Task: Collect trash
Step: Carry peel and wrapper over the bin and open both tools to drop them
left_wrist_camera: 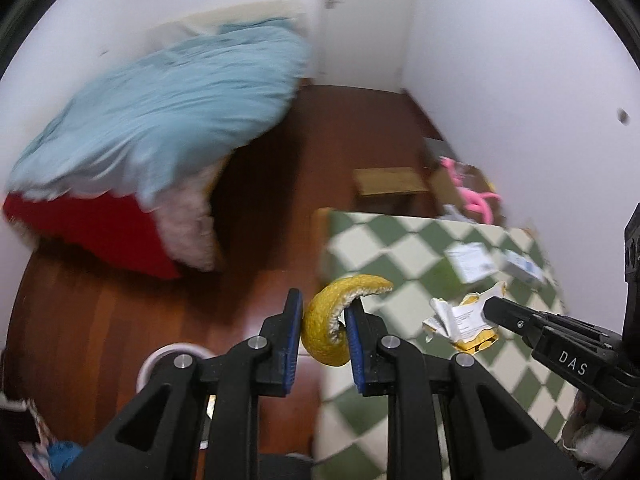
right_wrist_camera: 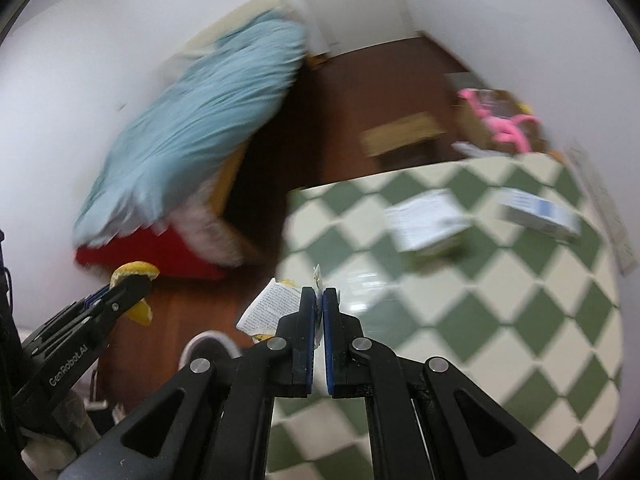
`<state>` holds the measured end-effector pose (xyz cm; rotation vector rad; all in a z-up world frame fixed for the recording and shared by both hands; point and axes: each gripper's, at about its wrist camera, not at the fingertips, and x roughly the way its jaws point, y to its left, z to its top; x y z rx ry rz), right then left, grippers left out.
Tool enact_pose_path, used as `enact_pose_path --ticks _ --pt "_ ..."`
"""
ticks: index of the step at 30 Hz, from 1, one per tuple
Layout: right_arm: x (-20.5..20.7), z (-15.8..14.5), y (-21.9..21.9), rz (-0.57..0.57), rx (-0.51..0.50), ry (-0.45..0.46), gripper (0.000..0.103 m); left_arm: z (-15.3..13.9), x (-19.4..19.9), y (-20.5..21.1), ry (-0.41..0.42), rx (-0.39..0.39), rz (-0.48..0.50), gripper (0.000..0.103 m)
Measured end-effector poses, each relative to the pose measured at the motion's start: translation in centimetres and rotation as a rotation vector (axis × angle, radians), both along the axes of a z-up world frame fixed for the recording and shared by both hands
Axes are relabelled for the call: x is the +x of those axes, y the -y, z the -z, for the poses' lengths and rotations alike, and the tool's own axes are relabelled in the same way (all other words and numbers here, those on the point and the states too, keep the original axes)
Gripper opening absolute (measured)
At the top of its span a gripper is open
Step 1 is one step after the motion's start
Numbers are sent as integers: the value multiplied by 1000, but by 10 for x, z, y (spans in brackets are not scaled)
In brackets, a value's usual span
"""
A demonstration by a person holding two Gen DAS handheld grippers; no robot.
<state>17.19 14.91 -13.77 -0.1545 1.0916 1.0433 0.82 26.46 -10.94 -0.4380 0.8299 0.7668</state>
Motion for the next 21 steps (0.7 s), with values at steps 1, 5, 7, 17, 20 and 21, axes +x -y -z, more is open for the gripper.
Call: enact_pose_path --ticks 1,5,7,17,20,21 --pt "-17 3 -17 -35 -2 -5 4 4 -19 -11 -6 -5 -30 18" --pt "-86 27 -85 -164 -35 -34 4 31 -88 -51 -42 -45 -143 18" --pt "-120 47 -115 -222 -69 -52 4 51 -116 -67 -66 -73 -197 18" --pt "-238 209 -236 -408 -358 -124 4 192 -211 -129 -152 -346 -394 18" --pt "-254 252 -252 -430 -437 -127 4 230 -222 -139 -175 -408 -427 20" --pt "-258 267 -258 -436 -465 -132 4 240 -224 -141 -177 -429 -434 20"
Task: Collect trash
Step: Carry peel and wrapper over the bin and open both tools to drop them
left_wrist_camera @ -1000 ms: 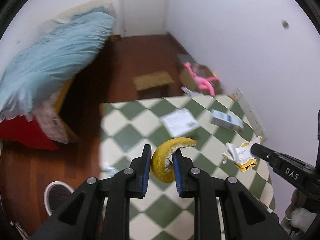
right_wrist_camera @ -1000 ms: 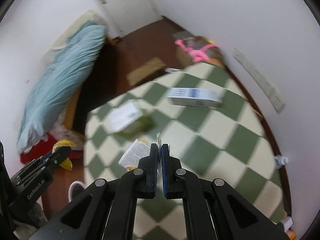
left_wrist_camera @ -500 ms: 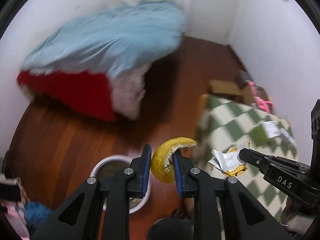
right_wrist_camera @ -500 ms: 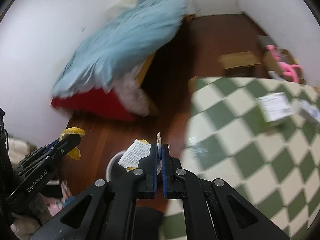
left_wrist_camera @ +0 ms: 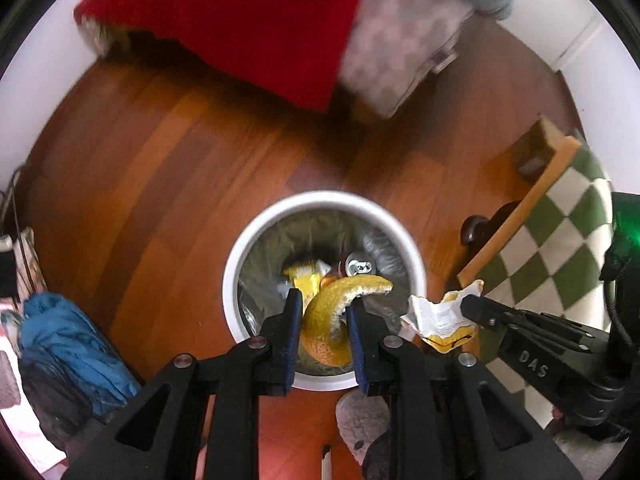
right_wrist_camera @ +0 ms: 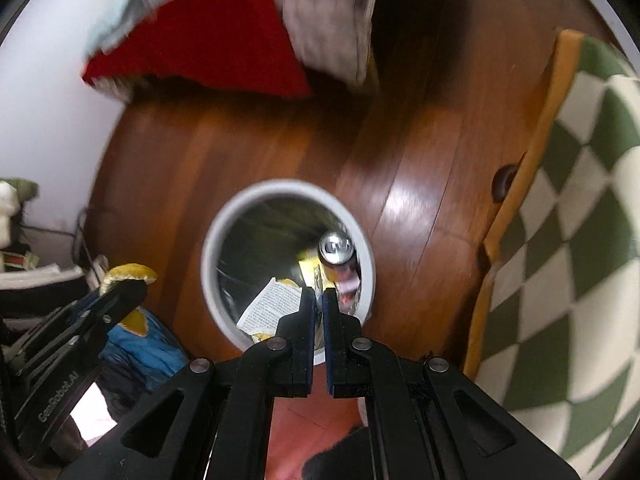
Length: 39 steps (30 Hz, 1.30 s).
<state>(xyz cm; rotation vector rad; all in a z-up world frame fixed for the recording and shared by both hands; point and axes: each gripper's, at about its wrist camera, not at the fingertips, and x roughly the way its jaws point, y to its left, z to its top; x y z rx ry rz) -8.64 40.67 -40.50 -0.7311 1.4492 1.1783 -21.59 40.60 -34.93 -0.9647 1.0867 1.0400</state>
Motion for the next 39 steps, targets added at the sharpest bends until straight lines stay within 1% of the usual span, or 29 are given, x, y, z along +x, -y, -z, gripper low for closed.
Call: enact_pose_path --ticks 5,7,8,10,11,12,13,14,15,16,17,18,19,20,22,28,31,34,39 --pt "-11 54 -17 -29 -91 11 4 21 -5 -9 -7 -54 -14 24" --pt "-10 66 -20 -41 -104 14 4 23 -9 -10 -11 -60 -27 25" --pt "-12 73 -22 -56 -115 10 4 24 -10 -11 -17 -60 -34 29" --pt "-13 75 -25 -71 -125 7 5 23 -12 -14 -22 -52 -40 45" --pt "-16 79 -25 -93 -136 5 6 22 -14 -15 -25 -47 -48 66" --pt "-17 79 -28 -105 -142 8 7 19 -16 -15 -28 -38 -55 86" --pt "-18 77 -27 -113 -147 13 14 18 -18 -15 -31 -29 -58 90" --pt "-19 76 -27 -122 -144 20 29 14 -19 -15 -39 -17 -61 90" --pt "-20 73 -26 -126 -137 25 40 13 -21 -14 -47 -10 -63 90" --pt "-19 69 -27 -130 -128 31 60 10 -22 -14 -57 -3 -68 91" --pt "-19 64 -26 -137 -117 50 70 7 -24 -12 -62 5 -71 91" --pt "-20 60 -25 -142 -112 61 72 3 -26 -11 -67 15 -74 91" --pt "-20 57 -24 -148 -110 68 77 0 -27 -9 -75 27 -75 91" --pt "-20 53 -22 -155 -110 78 89 -4 -29 -7 -83 36 -76 92" --pt "-19 44 -18 -158 -106 105 102 -10 -31 -2 -93 50 -80 96" --pt "-11 14 -1 -151 -76 158 102 -34 -37 17 -120 107 -82 99" --pt "-8 -8 12 -149 -43 191 102 -46 -38 26 -120 125 -89 99" --pt "-4 -28 23 -137 -11 190 103 -64 -39 38 -117 154 -94 100" --pt "5 -75 48 -109 85 185 103 -100 -34 62 -112 220 -83 100"
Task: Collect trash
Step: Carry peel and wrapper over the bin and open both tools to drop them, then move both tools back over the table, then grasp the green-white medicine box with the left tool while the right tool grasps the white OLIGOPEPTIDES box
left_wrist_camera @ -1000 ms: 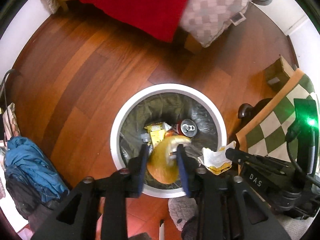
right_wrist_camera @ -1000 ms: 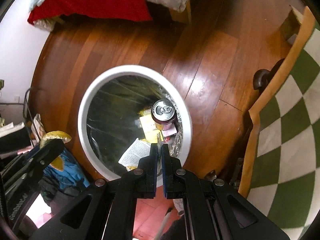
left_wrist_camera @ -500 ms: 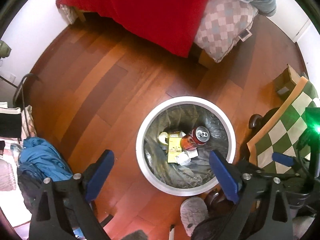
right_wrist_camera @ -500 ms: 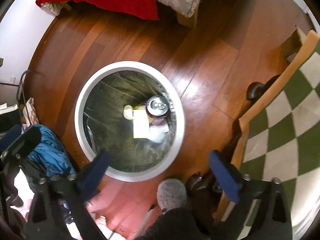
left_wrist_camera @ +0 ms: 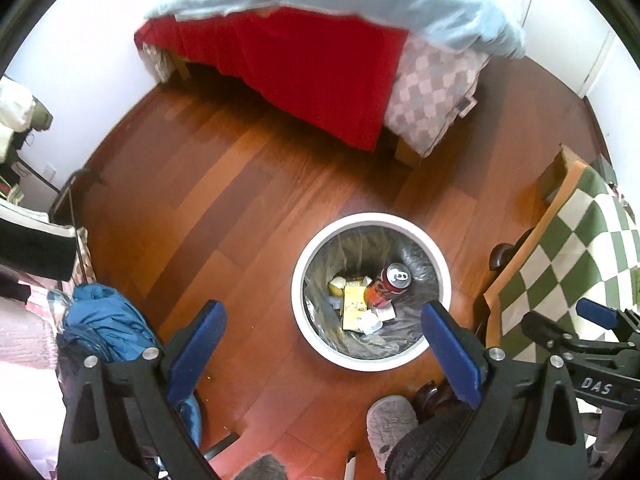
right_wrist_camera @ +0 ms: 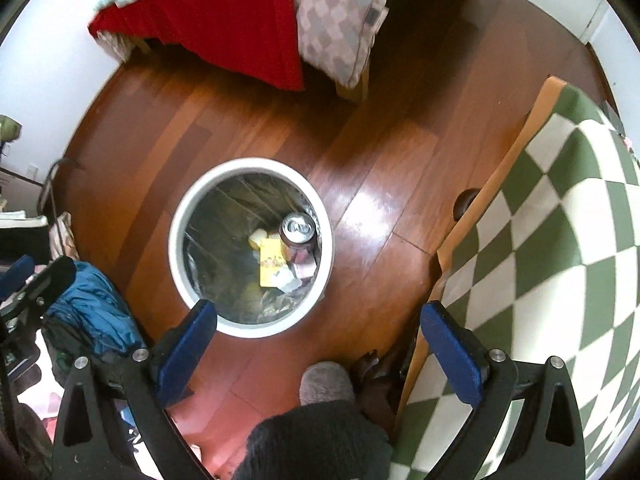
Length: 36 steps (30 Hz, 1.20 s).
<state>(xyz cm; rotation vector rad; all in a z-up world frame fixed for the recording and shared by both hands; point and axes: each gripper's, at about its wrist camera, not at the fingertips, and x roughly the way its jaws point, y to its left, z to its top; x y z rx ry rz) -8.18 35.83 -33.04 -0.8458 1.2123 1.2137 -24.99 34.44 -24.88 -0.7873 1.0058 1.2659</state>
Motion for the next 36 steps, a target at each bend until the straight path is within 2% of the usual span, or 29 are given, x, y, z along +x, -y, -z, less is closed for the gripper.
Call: enact_pose_path --ticks 7,12,16,18,21,25,28,31,33,36 --pt "24 -69 47 46 150 -92 103 -61 27 32 -17 97 22 100" --pt "76 -115 99 149 264 -184 103 -95 71 54 7 166 94 100" --pt "128 -136 143 255 319 -219 103 -108 138 71 44 196 189 100" --pt "166 -145 171 325 336 -220 103 -106 173 80 54 200 233 100" --pt "226 -152 210 422 337 -184 103 -91 250 95 69 164 325 100" --pt "314 -146 252 534 267 -93 103 -63 354 120 23 148 442 100" --pt "388 -129 275 593 162 -1 103 -38 416 135 -4 144 488 100" --pt "456 -106 280 570 34 86 103 -7 465 146 -48 123 501 100" --pt "493 -87 279 532 -53 149 102 5 483 151 -75 124 492 100" --pt "529 -65 271 479 -132 189 98 19 500 153 -93 124 470 100"
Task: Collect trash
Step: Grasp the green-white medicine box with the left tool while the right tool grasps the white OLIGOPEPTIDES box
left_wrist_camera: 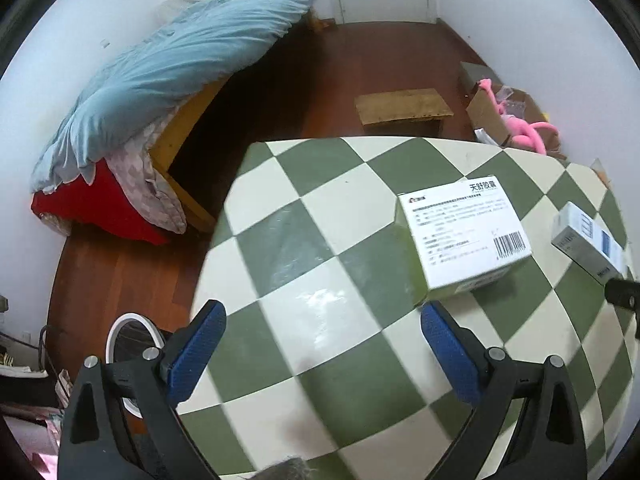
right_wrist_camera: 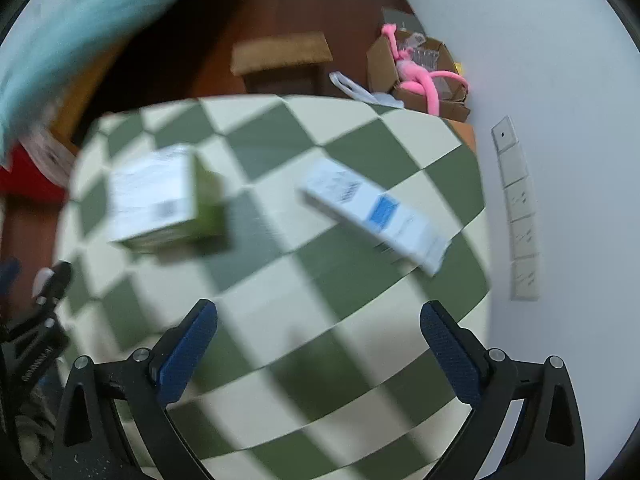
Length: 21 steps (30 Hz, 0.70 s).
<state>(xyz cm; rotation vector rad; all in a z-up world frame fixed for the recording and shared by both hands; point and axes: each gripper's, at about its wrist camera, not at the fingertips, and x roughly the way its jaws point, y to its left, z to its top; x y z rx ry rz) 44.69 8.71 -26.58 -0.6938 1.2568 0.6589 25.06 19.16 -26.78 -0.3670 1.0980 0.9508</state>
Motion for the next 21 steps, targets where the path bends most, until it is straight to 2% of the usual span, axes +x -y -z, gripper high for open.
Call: enact_pose_path --ticks 1,2,8,12,14,16,21 --pt "10 5 -2 -14 -13 3 92 2 2 -1 0 -3 -7 100" --pt "19 10 -5 -30 -31 7 91 6 6 0 -1 -7 -12 100" --pt "44 51 -38 -149 -140 63 91 19 15 -5 -14 -15 -43 100" --pt "58 69 -45 -176 -162 35 91 22 15 -6 -12 -33 -40 100" --pt "63 75 -44 -159 -147 -8 74 21 16 -4 -12 -37 -33 100" --pt "69 72 -39 -124 -89 -55 61 16 15 -2 -2 -39 -23 100" --pt "54 66 -21 -73 -38 -118 45 -5 18 3 38 -66 22 100"
